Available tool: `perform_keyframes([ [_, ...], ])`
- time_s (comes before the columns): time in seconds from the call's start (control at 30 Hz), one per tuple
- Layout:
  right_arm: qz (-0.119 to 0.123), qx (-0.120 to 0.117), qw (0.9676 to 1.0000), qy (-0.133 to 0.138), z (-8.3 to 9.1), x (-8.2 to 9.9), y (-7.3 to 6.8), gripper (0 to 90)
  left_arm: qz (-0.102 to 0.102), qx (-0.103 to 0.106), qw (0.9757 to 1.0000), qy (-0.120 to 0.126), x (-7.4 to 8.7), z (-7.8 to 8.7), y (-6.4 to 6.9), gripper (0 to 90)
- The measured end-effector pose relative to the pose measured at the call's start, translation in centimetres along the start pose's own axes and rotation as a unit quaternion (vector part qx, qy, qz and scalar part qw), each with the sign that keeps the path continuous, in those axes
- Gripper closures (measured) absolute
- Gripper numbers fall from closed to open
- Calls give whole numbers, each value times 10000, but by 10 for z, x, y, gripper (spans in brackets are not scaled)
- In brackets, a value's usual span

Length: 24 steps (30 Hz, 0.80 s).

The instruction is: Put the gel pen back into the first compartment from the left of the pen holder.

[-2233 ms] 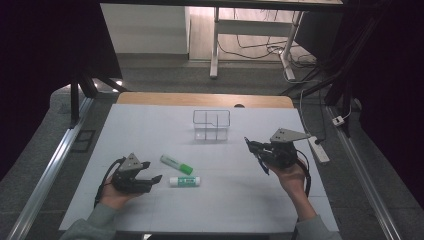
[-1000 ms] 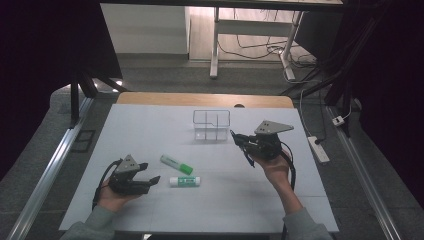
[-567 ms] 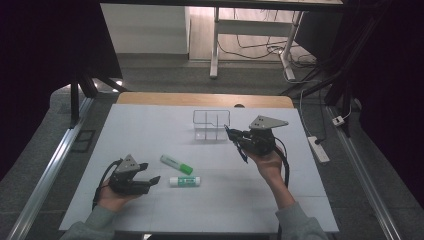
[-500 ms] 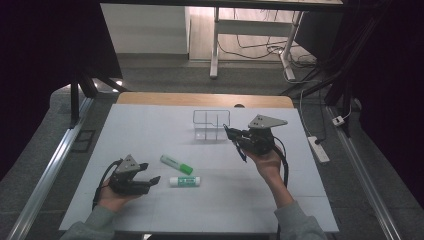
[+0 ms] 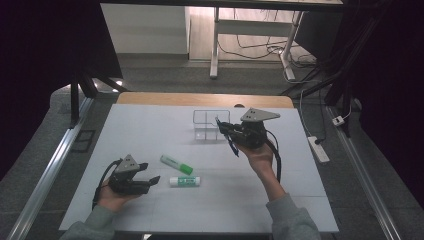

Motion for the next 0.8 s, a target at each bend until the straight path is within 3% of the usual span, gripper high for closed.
perform_keyframes([
  [0.8,-89,-33,9997,204,-22,-21,5,797,17,31,10000,8,0,0,0,304],
])
Point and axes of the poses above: each handheld gripper's, and its own axes: z roughly backward along the jaws, x roughly out of its underside, y roughly to its right, the point moved 2 cm from there along -z, roughly forward along the jaws, and after that the axes turned 10 degrees about -x, right-handed, at the moved point
